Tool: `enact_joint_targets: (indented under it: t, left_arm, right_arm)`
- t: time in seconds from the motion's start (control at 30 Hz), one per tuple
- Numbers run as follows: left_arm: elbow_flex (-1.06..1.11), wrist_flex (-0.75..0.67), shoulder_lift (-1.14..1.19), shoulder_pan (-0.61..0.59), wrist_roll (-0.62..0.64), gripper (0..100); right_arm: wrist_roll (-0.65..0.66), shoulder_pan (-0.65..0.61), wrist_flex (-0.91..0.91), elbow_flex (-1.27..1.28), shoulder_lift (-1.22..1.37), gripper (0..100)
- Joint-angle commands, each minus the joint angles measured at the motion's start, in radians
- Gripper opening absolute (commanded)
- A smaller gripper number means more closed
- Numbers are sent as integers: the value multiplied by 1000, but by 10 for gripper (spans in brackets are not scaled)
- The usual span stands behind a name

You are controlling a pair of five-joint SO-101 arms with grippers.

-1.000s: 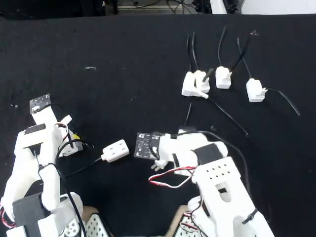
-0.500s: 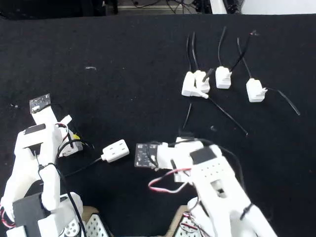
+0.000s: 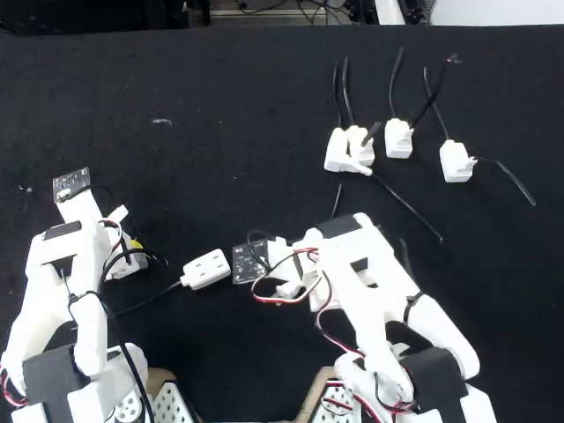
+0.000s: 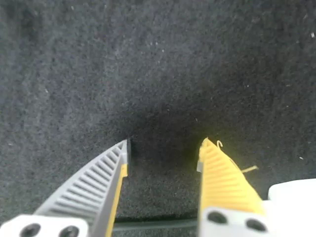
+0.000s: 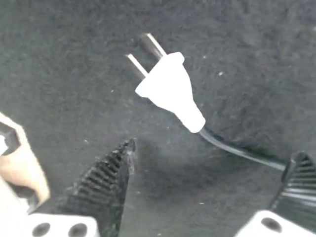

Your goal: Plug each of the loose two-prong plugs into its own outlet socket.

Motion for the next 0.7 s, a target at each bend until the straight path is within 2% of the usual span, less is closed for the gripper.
enact_joint_targets:
  t: [0.0, 0.27, 0.5, 0.57, 0.67]
  left_arm:
    - [-16, -8, -23, -18, 11, 230]
    - [-16, -8, -23, -18, 11, 230]
    - [-16, -5, -23, -18, 11, 230]
    - [-16, -5, -23, -18, 11, 230]
    - [-16, -5, -23, -18, 11, 230]
  right_arm:
    - [20, -18, -61, -56, -1, 447]
    - [-18, -158, -106, -44, 1, 445]
    - [-14, -124, -176, -36, 65, 443]
    - [18, -115, -176, -38, 108, 415]
    - [68, -114, -170, -38, 168, 314]
